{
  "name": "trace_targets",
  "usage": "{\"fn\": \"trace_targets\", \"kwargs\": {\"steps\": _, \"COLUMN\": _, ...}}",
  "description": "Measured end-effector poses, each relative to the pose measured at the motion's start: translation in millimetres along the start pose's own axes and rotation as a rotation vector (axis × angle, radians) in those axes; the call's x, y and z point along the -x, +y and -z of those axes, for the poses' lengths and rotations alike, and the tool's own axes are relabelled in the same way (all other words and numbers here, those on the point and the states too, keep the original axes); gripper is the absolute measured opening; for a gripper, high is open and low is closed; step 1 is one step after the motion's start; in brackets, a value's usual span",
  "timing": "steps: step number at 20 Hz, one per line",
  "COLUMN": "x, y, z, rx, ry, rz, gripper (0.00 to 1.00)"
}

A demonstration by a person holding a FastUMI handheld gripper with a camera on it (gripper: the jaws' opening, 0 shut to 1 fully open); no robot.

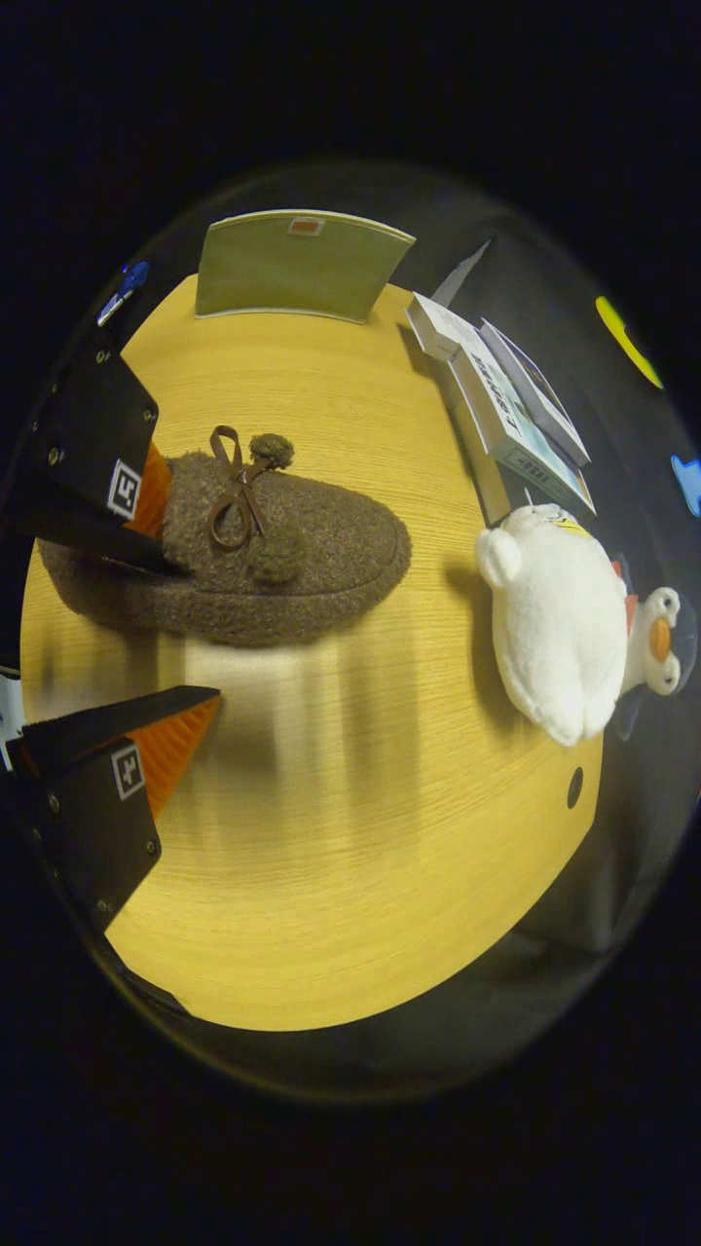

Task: Open the storage box then place both shoes into the box .Put the left shoe in first, then the right shoe, with the right side of both shoes facing outward in a uniform manner.

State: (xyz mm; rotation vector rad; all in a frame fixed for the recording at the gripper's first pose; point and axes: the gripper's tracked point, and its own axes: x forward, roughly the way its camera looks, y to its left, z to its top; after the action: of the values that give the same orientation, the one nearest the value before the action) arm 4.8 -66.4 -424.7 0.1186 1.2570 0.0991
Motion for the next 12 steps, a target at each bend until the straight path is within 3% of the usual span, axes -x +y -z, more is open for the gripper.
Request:
{"fn": "trace_targets", "kwargs": {"steps": 1, "x": -3.1, "y": 7.6, "z": -1.1, "rx": 0.002, "ry": 0.0, "rz": -0.029, "gripper": 0.61}}
{"fn": "trace_targets", "kwargs": {"steps": 2, "x": -2.9, "y": 7.0, "z": -1.2, "rx": 0.017, "ry": 0.0, "rz": -0.019, "gripper": 0.35}}
{"fn": "trace_targets", "kwargs": {"steps": 3, "x": -1.2, "y": 3.9, "z": -2.5, "rx": 0.048, "ry": 0.002, "rz": 0.002, "gripper": 0.28}}
{"fn": "trace_targets", "kwargs": {"steps": 5, "x": 3.5, "y": -2.5, "z": -7.6, "rx": -0.007, "ry": -0.017, "rz": 0.032, "gripper": 0.07}}
{"fn": "trace_targets", "kwargs": {"steps": 9, "x": 24.1, "y": 18.2, "z": -8.3, "rx": -0.094, "ry": 0.007, "rz": -0.057, "gripper": 0.07}}
{"fn": "trace_targets", "kwargs": {"steps": 12, "x": 52.5, "y": 41.5, "z": -20.3, "rx": -0.061, "ry": -0.041, "rz": -0.074, "gripper": 0.07}}
